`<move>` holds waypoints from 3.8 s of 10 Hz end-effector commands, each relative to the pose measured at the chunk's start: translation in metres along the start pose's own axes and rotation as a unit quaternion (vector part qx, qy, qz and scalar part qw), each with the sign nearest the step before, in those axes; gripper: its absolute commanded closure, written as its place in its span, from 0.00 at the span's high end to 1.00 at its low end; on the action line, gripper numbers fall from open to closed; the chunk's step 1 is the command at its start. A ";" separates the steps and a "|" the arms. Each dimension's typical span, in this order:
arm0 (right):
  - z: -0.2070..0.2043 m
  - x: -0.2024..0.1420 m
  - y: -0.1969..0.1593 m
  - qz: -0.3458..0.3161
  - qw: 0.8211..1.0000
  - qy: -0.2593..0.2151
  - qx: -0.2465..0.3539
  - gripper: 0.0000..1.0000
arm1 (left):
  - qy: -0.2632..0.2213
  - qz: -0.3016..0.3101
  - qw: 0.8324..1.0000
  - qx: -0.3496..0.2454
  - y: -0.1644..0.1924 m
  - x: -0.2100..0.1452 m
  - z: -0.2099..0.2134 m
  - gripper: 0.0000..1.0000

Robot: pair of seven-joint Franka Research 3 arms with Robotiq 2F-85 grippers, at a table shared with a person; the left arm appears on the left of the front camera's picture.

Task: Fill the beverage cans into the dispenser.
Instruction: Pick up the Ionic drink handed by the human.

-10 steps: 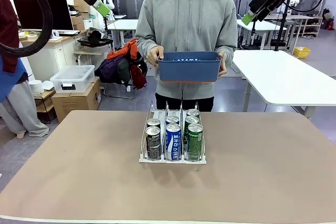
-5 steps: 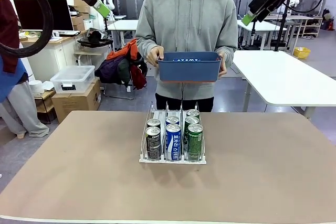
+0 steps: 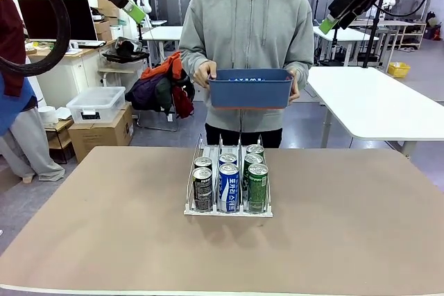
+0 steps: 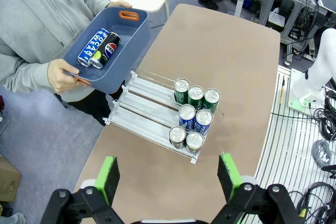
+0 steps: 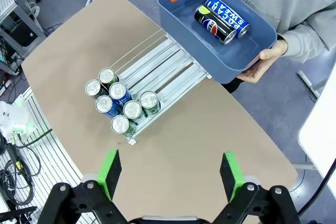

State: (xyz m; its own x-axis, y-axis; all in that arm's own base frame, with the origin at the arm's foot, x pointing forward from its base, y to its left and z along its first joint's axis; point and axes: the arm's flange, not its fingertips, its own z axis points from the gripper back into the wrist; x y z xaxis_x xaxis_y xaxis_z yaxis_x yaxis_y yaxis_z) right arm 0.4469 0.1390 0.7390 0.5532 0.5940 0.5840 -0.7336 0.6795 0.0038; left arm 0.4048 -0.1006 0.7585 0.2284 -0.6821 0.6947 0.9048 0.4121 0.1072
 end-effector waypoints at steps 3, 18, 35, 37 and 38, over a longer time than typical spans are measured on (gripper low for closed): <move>0.002 -0.001 0.001 0.000 1.000 0.003 0.003 1.00 | -0.006 0.006 1.000 -0.010 -0.002 -0.002 0.000 1.00; 0.002 -0.001 0.001 0.000 1.000 0.003 0.003 1.00 | -0.006 0.006 1.000 -0.010 -0.002 -0.002 0.000 1.00; 0.002 -0.001 0.001 0.000 1.000 0.003 0.003 1.00 | -0.006 0.006 1.000 -0.010 -0.002 -0.002 0.000 1.00; 0.002 -0.001 0.001 0.000 1.000 0.003 0.003 1.00 | -0.006 0.006 1.000 -0.010 -0.002 -0.002 0.000 1.00; 0.002 -0.001 0.001 0.000 1.000 0.003 0.003 1.00 | 0.000 0.000 1.000 0.000 0.000 0.000 0.000 1.00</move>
State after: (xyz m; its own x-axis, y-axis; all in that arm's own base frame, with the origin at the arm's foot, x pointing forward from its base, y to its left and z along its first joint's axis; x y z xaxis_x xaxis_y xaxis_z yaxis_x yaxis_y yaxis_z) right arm 0.4469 0.1390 0.7390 0.5532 0.5940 0.5840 -0.7337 0.6795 0.0038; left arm 0.4048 -0.1006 0.7586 0.2282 -0.6821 0.6947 0.9047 0.4122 0.1076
